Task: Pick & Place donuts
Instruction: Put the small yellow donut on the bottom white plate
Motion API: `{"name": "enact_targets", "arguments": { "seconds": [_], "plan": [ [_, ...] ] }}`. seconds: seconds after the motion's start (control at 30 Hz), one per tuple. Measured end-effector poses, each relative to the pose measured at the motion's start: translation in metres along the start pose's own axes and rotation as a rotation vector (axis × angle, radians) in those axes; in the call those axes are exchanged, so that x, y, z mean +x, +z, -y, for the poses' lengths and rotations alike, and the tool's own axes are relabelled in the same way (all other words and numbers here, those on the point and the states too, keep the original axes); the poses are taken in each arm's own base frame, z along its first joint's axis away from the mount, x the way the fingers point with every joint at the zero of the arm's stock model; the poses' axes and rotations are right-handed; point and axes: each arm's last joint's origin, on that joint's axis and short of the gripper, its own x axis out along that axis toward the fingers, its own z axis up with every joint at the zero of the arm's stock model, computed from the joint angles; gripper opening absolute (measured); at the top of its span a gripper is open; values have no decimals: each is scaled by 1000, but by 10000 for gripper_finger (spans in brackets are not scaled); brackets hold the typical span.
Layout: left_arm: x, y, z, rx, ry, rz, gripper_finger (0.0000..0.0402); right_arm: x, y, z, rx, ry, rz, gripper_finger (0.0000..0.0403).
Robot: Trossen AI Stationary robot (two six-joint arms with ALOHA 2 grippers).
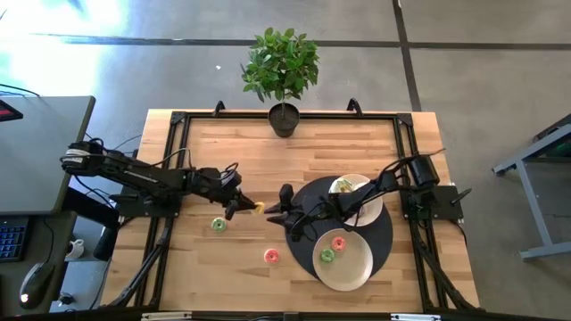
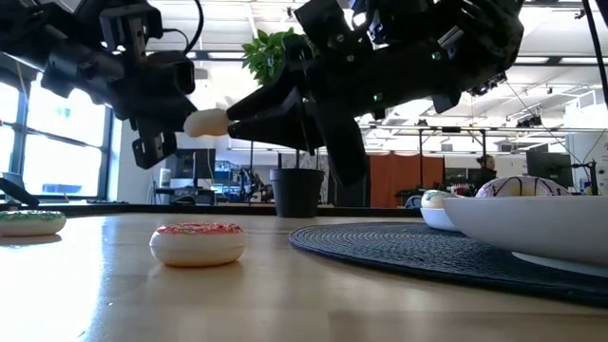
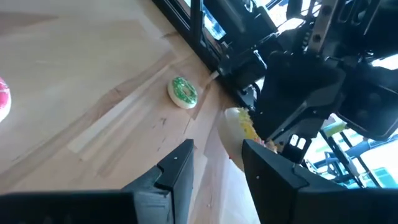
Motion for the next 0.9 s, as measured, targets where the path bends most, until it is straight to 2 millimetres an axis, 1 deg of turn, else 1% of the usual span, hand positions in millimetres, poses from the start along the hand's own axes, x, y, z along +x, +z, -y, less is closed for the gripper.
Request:
{"name": "enact_targets", "arguments": {
  "seconds": [0.17,0.33,0.63,0.9],
  "plan": [
    [2,-1,0,-10,-7,-22,7,0,0,1,-40,-25,-10,133],
    [10,-5,-6,-21,10,-52,7,0,3,4,-61,-53,18,133],
    [15,-1,-1,-16,-94,-21,7,0,3,2,-65,-16,37,133],
    [15,-5,-6,-12,-30,-61,7,0,5,0,-66,-12,45,133]
  ]
}}
